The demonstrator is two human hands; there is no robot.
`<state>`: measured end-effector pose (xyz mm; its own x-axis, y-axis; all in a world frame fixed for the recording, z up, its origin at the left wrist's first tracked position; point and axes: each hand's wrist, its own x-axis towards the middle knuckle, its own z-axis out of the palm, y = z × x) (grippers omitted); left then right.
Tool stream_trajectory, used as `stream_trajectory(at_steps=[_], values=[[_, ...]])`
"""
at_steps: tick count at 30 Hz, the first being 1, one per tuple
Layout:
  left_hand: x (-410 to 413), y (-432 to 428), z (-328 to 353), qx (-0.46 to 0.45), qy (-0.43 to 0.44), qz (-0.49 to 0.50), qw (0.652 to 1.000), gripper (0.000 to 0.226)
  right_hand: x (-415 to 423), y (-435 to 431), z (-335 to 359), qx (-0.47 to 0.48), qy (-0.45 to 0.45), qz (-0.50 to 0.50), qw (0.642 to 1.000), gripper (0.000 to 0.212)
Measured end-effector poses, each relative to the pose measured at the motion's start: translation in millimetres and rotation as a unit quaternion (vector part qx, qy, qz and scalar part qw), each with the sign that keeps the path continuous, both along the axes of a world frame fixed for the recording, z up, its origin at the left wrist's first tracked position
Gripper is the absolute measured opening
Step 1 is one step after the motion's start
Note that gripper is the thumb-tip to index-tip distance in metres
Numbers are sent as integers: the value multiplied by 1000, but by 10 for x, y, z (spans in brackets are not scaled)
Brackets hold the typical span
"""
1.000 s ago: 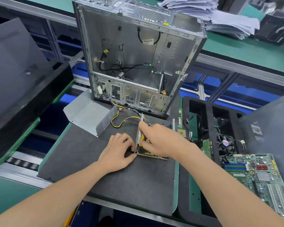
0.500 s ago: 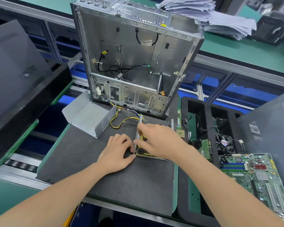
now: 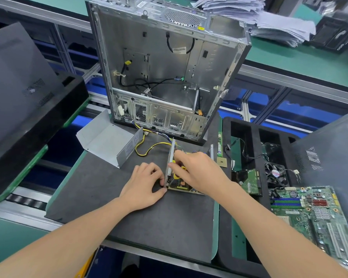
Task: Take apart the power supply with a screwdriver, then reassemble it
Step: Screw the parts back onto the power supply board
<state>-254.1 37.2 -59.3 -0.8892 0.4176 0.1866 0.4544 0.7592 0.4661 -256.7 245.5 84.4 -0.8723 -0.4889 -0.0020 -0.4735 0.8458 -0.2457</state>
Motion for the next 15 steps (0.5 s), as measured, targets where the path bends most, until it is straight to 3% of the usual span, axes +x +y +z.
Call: stream_trajectory(at_steps=[15], values=[[0,20,-2,-20,8,4,1000,25,95,127,102,-14,47,-31,998,32]])
